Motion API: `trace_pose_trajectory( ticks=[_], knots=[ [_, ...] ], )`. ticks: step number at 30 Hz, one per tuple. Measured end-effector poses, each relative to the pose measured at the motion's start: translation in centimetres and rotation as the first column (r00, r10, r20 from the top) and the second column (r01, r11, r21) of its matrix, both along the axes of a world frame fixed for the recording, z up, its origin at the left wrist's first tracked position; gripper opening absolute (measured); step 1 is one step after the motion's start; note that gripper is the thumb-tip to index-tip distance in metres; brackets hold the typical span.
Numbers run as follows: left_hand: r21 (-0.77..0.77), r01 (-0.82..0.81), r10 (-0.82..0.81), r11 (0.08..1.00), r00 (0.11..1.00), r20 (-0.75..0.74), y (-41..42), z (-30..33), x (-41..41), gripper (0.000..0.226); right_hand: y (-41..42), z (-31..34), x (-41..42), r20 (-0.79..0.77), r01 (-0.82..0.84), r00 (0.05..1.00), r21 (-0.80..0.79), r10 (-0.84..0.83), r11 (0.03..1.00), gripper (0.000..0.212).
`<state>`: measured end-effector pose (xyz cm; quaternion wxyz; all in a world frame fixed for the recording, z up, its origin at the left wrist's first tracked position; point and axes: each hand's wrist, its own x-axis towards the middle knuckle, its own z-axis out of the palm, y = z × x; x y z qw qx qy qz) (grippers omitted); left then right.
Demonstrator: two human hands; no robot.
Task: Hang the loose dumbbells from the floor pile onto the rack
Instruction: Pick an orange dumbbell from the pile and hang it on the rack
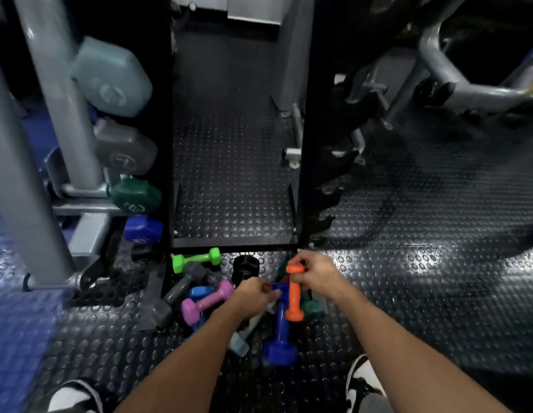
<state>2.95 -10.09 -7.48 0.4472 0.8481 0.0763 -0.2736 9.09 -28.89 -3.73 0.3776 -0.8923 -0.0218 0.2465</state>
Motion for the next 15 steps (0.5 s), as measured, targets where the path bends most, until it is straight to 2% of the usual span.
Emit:
trace_pose_trajectory(
  ticks=[5, 6, 9, 13, 15],
  knots=[
    [-0.334, -0.050, 0.082, 0.941, 0.993, 0.082, 0.1, 9.3, 1.3, 0.009, 1.5, 9.0, 2.6, 0.130, 0.116, 0.981, 0.195, -0.143, 0.974, 0.027],
    [-0.356, -0.046, 0.094, 0.933, 0.988, 0.120, 0.2, 11.3, 1.7, 0.010, 1.7, 11.3, 3.1, 0.152, 0.132, 0.973, 0.250, -0.173, 0.959, 0.026],
    [-0.381, -0.044, 0.150, 0.923, 0.956, 0.252, 0.4, 16.8, 2.9, 0.034, 1.9, 17.3, 4.2, 0.216, 0.178, 0.936, 0.390, -0.278, 0.903, 0.027],
    [-0.395, -0.014, 0.209, 0.919, 0.866, 0.454, 0.6, 25.4, 4.5, 0.033, 2.5, 26.0, 4.9, 0.307, 0.184, 0.852, 0.582, -0.424, 0.792, 0.028],
    [-0.401, 0.032, 0.215, 0.915, 0.804, 0.555, 0.5, 29.8, 5.1, 0.030, 3.0, 30.3, 5.1, 0.364, 0.136, 0.810, 0.647, -0.461, 0.750, 0.026]
  ],
)
